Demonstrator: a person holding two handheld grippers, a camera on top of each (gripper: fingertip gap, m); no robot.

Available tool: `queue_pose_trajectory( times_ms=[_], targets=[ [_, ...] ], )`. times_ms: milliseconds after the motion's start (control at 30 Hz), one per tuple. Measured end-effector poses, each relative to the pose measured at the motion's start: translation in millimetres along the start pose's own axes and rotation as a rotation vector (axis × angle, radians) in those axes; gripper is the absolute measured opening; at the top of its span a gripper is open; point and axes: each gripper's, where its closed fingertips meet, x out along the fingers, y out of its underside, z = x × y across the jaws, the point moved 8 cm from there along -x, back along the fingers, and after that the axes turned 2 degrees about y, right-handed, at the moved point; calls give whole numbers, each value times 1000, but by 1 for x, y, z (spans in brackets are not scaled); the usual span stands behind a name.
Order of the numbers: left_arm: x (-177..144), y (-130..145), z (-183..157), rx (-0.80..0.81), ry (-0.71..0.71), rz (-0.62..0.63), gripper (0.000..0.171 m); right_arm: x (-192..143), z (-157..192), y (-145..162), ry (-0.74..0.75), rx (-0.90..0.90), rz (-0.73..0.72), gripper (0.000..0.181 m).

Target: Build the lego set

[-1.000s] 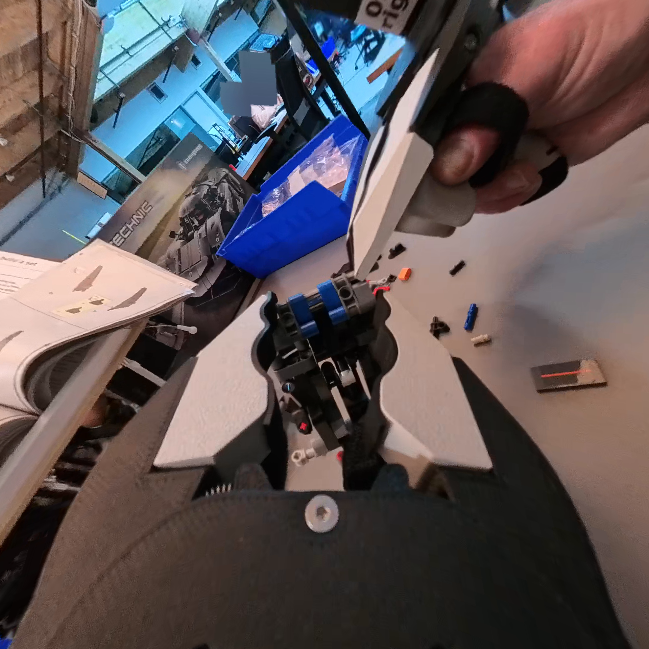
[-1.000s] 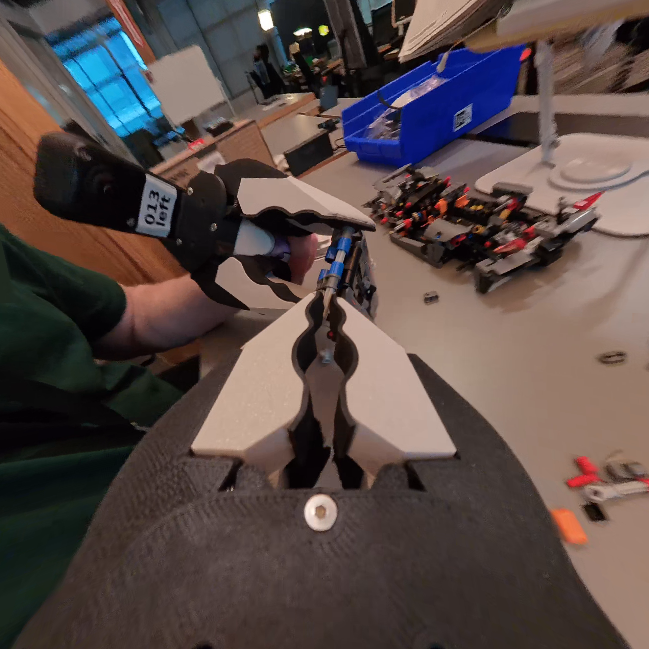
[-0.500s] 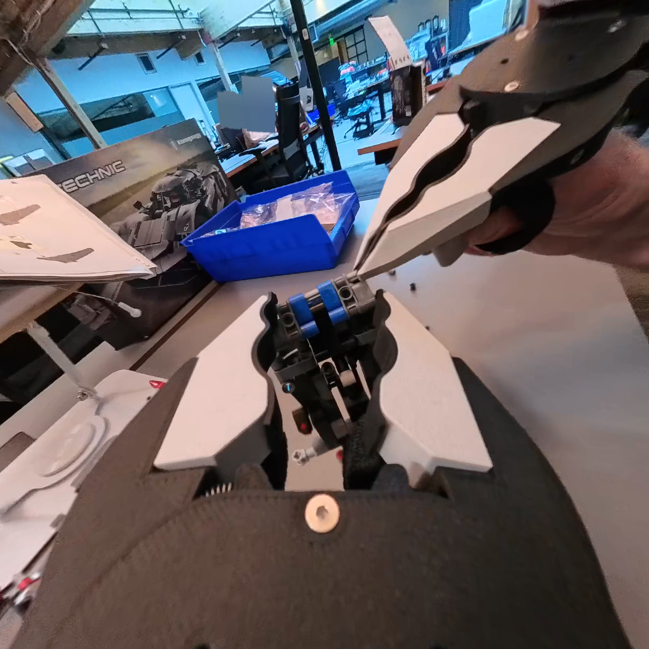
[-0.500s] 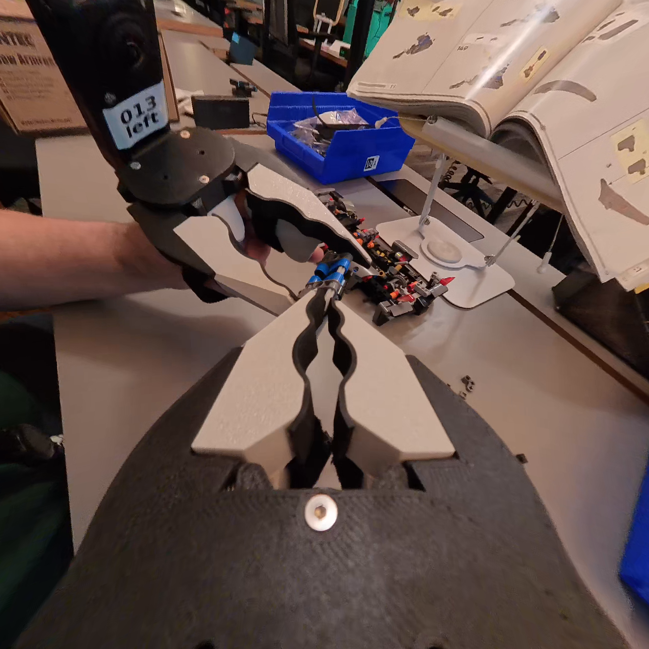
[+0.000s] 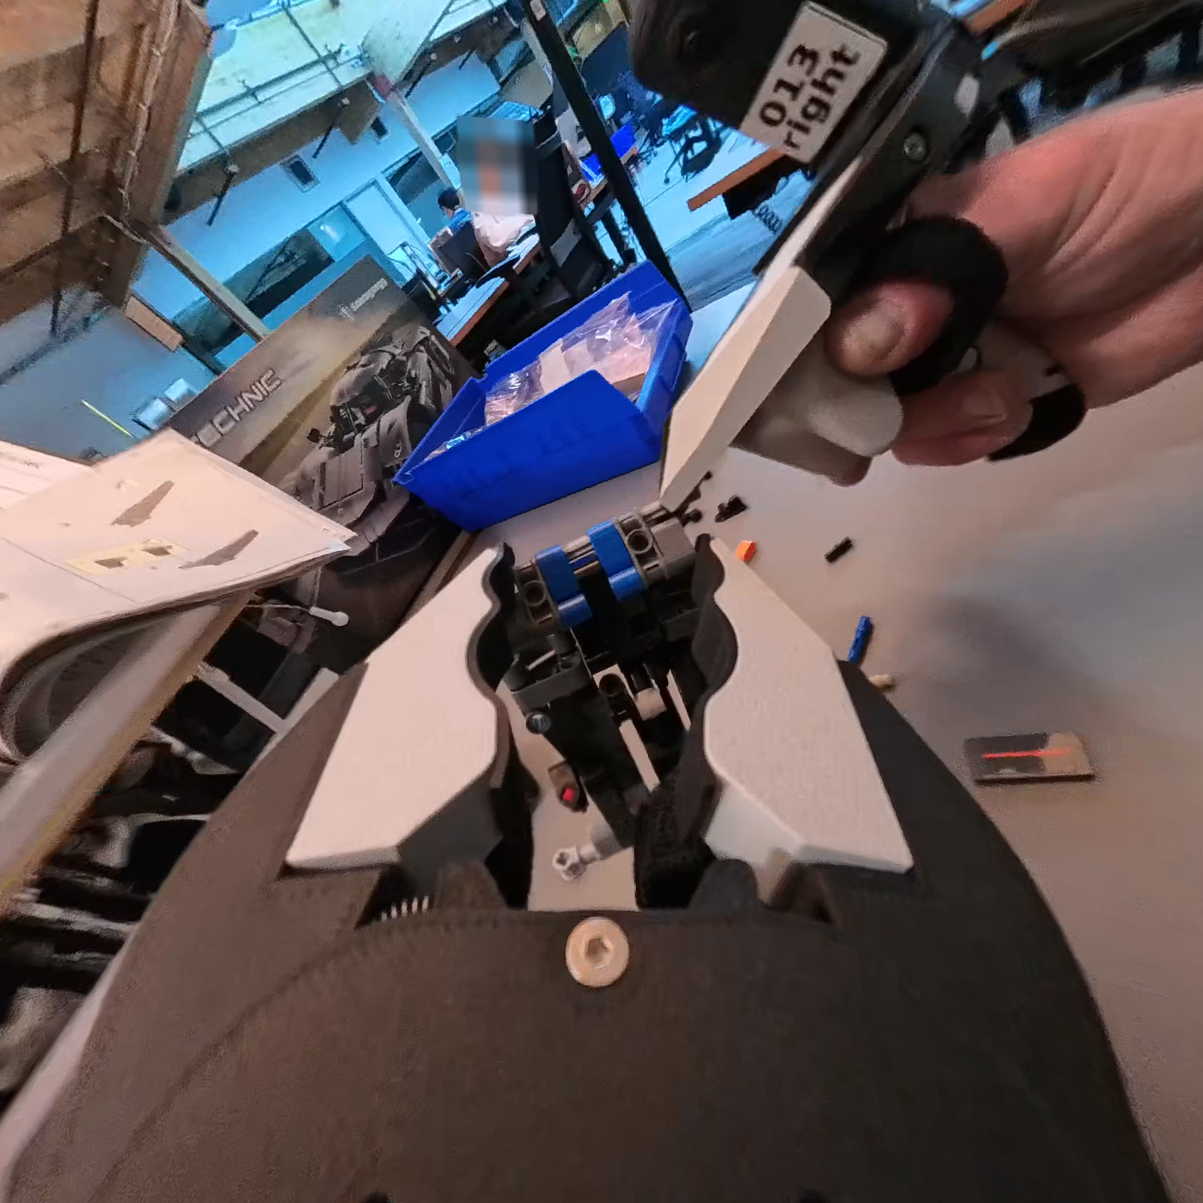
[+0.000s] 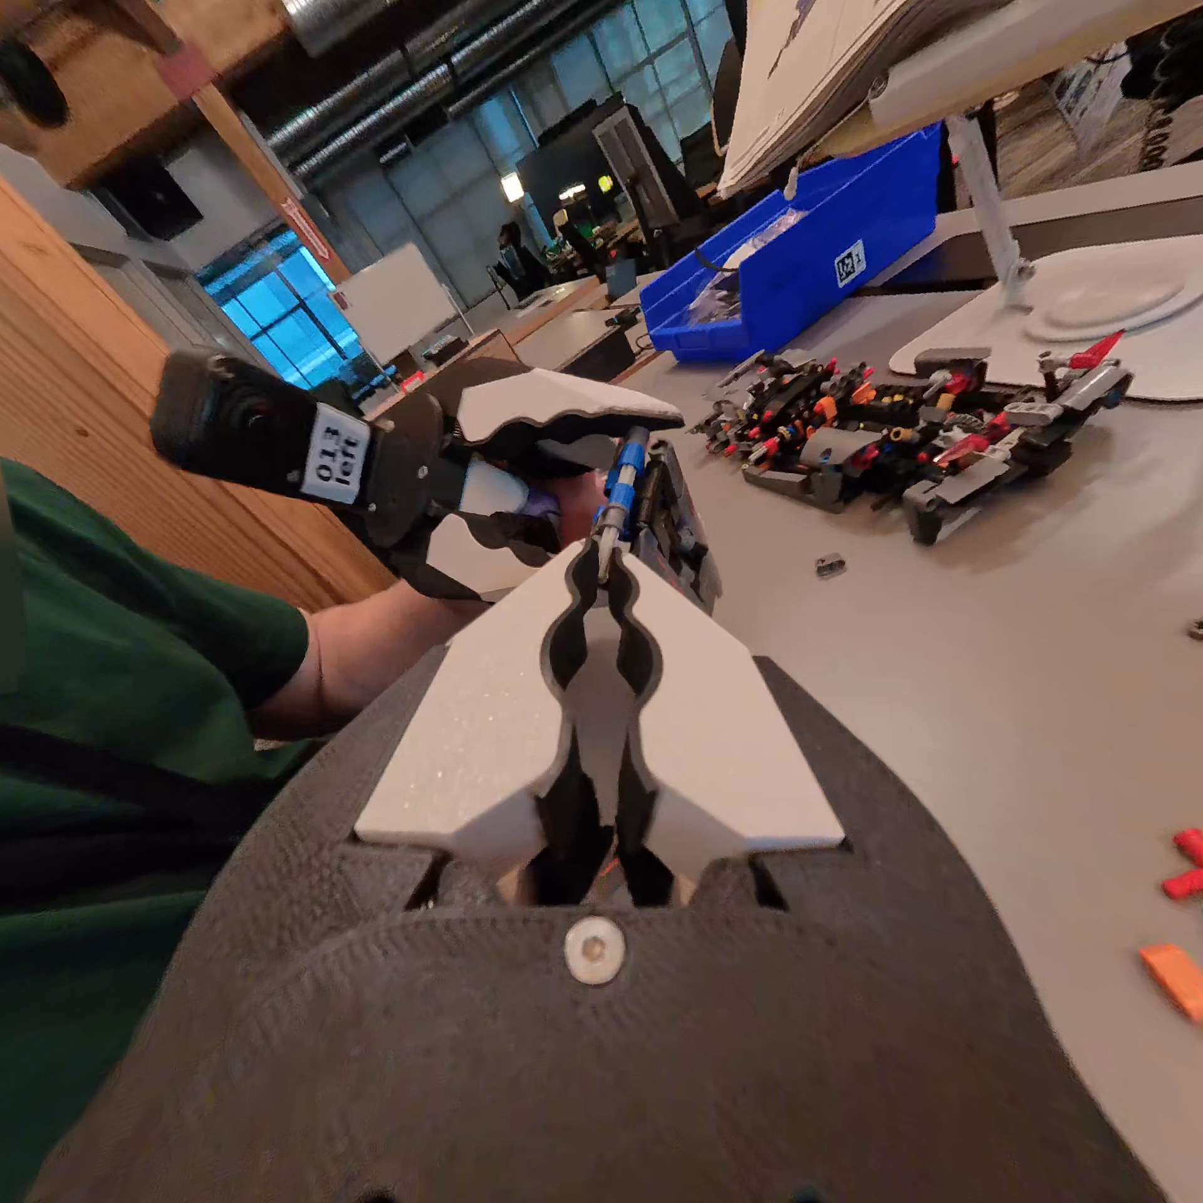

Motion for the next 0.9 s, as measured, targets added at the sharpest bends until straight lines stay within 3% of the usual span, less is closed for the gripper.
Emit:
queue_pose_trajectory(
  times_ms=[33, 100, 367, 500, 567, 733, 900],
  targets=[
    [0, 0, -2, 49, -13, 20, 54, -1, 0, 1, 8, -11, 6, 2],
    [1, -1, -3, 2, 12, 6, 54, -2, 4, 1, 57, -88, 31, 1],
    [4, 2, 1, -126, 75, -30, 54, 2, 33, -7, 390, -664, 235, 1],
    [4, 1, 2, -189, 106, -62, 53, 2, 39, -8, 441, -817, 273, 0],
    [3, 1, 3, -178, 93, -66, 53, 1, 34, -9, 382, -724, 232, 0],
    [-4, -2, 9, -13, -28, -31, 54, 7, 14, -12, 159, -275, 36, 2],
    [-8, 2, 11, 85, -92, 3, 54, 16, 5, -13, 63, -129, 12, 3]
  ],
)
